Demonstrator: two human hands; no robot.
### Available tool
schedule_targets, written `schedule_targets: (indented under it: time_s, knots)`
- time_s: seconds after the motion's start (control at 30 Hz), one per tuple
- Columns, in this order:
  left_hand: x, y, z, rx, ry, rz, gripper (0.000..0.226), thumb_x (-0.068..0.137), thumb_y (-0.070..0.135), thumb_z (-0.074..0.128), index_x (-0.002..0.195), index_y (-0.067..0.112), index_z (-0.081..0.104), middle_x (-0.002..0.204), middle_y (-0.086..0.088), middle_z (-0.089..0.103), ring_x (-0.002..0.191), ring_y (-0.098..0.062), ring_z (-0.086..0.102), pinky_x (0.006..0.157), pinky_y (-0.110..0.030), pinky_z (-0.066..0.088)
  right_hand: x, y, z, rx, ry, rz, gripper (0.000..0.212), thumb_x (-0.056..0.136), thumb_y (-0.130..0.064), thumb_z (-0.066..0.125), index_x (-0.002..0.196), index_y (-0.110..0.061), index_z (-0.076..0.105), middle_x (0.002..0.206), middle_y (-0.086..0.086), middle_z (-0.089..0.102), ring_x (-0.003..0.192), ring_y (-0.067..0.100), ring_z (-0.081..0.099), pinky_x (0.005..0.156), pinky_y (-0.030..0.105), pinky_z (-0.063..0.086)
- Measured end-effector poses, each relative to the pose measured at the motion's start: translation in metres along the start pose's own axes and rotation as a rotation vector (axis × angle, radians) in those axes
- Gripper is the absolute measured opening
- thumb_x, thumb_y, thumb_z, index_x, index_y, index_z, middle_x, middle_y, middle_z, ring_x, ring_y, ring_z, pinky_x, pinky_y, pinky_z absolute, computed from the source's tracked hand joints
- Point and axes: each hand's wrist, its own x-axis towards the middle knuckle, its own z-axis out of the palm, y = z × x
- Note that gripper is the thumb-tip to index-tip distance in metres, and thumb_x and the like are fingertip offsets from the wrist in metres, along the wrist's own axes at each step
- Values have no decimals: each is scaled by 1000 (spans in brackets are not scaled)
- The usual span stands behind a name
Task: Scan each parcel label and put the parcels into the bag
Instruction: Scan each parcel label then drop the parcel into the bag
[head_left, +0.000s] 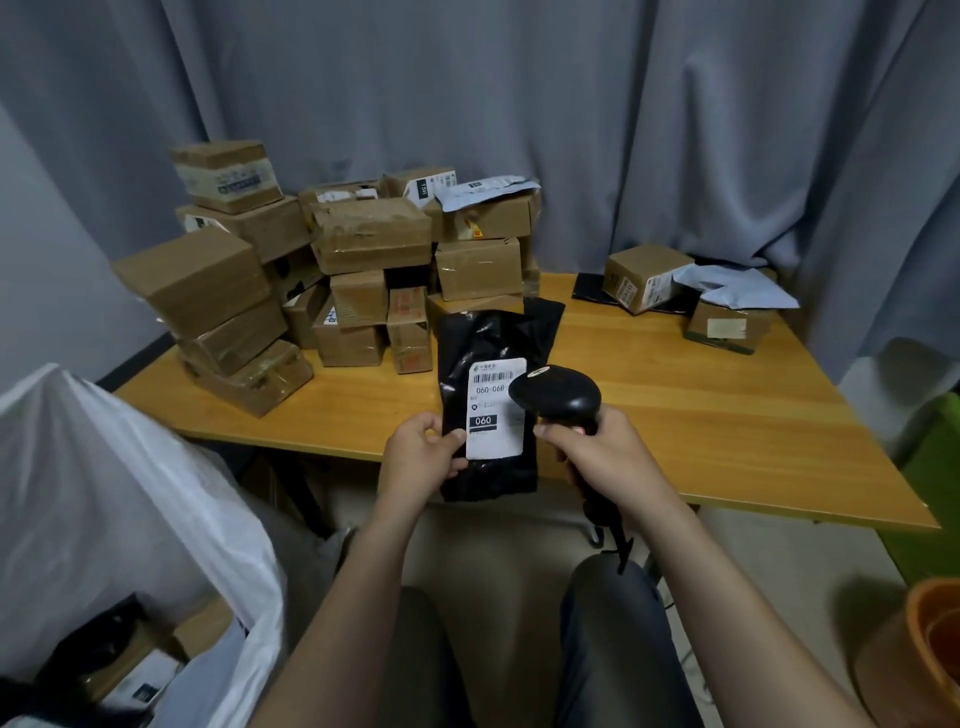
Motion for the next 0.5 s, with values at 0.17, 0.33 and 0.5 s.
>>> schedule_targets:
  time_s: [0.17, 0.33, 0.5]
  knots:
    - [-12, -17, -6, -185, 75, 5, 30, 100, 14, 66, 81, 15, 43, 90, -12, 78, 71, -20, 77, 73, -39, 61, -20, -6, 9, 44, -25, -21, 27, 96, -20, 73, 78, -10, 55, 60, 7, 53, 45, 18, 50, 43, 26, 40]
    - [-22, -26, -14, -243, 133, 2, 30, 100, 13, 66, 80, 15, 44, 90, -9, 79, 75, -23, 78, 57, -29, 59, -37, -11, 21, 79, -49, -14, 42, 96, -20, 71, 62, -11, 49, 48, 4, 48, 39, 19, 44, 42, 26, 36]
    - [-22, -28, -22, -261, 136, -8, 21, 101, 13, 64, 85, 11, 51, 96, -12, 79, 76, -25, 79, 60, -30, 61, -48, -13, 24, 17, -123, -26, 42, 97, -23, 70, 60, -10, 54, 47, 5, 48, 39, 19, 45, 45, 29, 37]
